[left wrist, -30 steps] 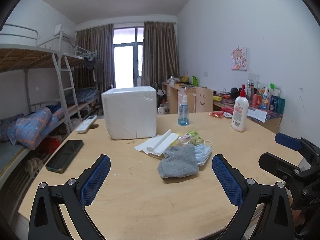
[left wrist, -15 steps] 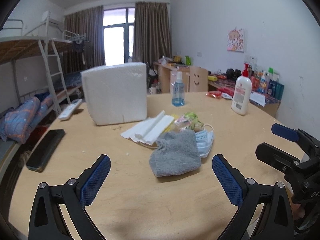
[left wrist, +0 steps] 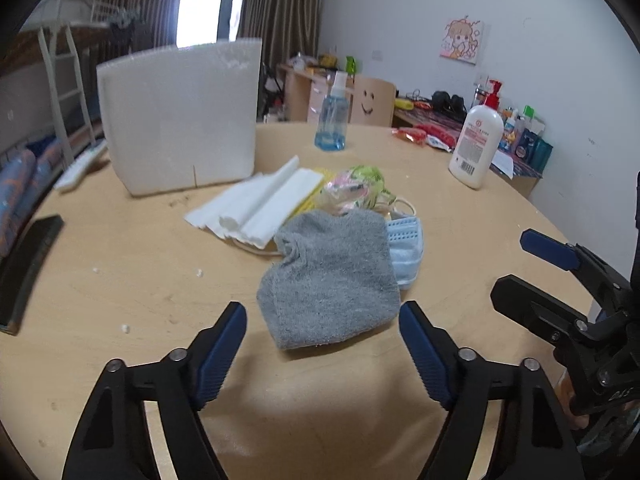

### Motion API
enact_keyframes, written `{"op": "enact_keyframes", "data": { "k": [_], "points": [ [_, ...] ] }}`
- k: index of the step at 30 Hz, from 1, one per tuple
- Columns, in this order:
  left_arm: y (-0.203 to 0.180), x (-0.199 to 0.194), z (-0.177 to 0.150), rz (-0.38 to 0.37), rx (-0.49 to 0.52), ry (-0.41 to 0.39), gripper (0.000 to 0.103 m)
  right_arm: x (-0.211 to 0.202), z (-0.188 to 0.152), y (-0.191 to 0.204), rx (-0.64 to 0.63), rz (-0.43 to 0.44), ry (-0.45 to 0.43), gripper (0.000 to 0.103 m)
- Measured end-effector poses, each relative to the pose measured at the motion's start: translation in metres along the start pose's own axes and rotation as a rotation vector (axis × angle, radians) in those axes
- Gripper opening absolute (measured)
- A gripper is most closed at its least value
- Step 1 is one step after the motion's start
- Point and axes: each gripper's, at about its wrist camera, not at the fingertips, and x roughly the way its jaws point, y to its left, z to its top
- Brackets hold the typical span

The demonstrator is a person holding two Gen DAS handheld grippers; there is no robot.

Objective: Organize soft objects
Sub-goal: 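Reach the left gripper to the grey sock while the right gripper reaches the blue mask, then grasp and lift the grey sock with the left gripper while the right gripper lifts the blue mask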

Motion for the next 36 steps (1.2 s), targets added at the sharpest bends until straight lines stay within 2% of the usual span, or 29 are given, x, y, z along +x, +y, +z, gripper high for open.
{"op": "enact_keyframes", "data": {
  "k": [8, 10, 11, 12, 19, 23, 28, 36],
  "points": [
    [0.003, 0.016, 0.005, 0.007, 0.007, 0.048, 0.074, 0.016, 0.004, -0.007, 0.009, 0.002, 0.057, 0.103],
    [0.006, 0.022, 0.006, 0.011, 0.006, 0.069, 0.066, 0.021, 0.005, -0.007, 0.007, 0.008, 0.063, 0.103],
    [0.007, 0.025, 0.006, -0.006, -0.003, 0.085, 0.058, 0.022, 0.006, -0.007, 0.005, 0.007, 0.067, 0.103],
    [0.009, 0.027, 0.006, -0.015, -0.007, 0.097, 0.055, 0.024, 0.007, -0.006, 0.003, 0.004, 0.072, 0.103],
    [0.011, 0.027, 0.007, -0.037, -0.001, 0.087, 0.040, 0.037, 0.010, -0.002, -0.015, 0.012, 0.102, 0.103],
    [0.012, 0.028, 0.007, -0.071, -0.003, 0.074, 0.025, 0.042, 0.012, 0.002, -0.029, 0.018, 0.115, 0.103],
    [0.010, 0.029, 0.008, -0.091, 0.005, 0.070, 0.018, 0.051, 0.014, 0.006, -0.045, 0.026, 0.131, 0.102],
    [0.013, 0.023, 0.006, -0.132, 0.002, 0.039, 0.015, 0.064, 0.014, 0.010, -0.054, 0.047, 0.185, 0.078]
  ]
}}
